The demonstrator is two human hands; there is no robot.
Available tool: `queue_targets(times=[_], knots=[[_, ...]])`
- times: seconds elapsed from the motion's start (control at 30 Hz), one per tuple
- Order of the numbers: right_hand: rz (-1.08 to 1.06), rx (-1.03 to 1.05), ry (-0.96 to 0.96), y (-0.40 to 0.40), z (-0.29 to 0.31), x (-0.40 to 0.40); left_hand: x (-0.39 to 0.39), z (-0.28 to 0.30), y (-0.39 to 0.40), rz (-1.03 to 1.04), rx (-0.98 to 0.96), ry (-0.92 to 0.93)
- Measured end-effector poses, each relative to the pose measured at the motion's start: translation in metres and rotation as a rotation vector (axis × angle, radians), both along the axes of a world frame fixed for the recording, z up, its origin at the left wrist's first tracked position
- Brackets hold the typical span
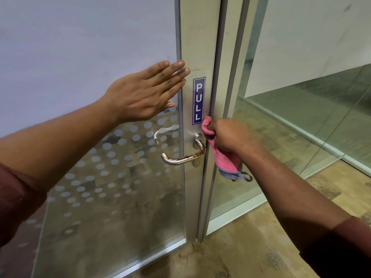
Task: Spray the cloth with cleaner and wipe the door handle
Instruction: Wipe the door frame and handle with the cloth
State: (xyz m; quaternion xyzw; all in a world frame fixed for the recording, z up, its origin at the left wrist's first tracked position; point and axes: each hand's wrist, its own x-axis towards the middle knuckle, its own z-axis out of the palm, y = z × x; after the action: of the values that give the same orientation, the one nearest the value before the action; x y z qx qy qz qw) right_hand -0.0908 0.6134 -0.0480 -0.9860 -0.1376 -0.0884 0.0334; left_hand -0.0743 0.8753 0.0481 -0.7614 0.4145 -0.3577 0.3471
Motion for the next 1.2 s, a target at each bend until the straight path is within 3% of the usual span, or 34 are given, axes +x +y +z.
queue_targets(times=[0.27, 0.5, 0.93, 1.2], knots=[[0.182, 0.114, 0.086, -0.036, -0.012, -0.001, 0.001, 0.001, 0.000, -0.001, 0.044, -0.002], [0.367, 0.148, 0.053, -0.006, -0.020, 0.004, 0.002, -0.001, 0.002, -0.027, 0.086, 0.006], [0.080, 0.441, 0.243, -0.001, -0.032, -0.003, 0.005, -0.002, 0.006, -0.098, 0.122, 0.033], [0.054, 0.463, 0.180, 0.006, -0.040, -0.018, 0.008, -0.003, 0.005, -0.075, 0.122, 0.021]])
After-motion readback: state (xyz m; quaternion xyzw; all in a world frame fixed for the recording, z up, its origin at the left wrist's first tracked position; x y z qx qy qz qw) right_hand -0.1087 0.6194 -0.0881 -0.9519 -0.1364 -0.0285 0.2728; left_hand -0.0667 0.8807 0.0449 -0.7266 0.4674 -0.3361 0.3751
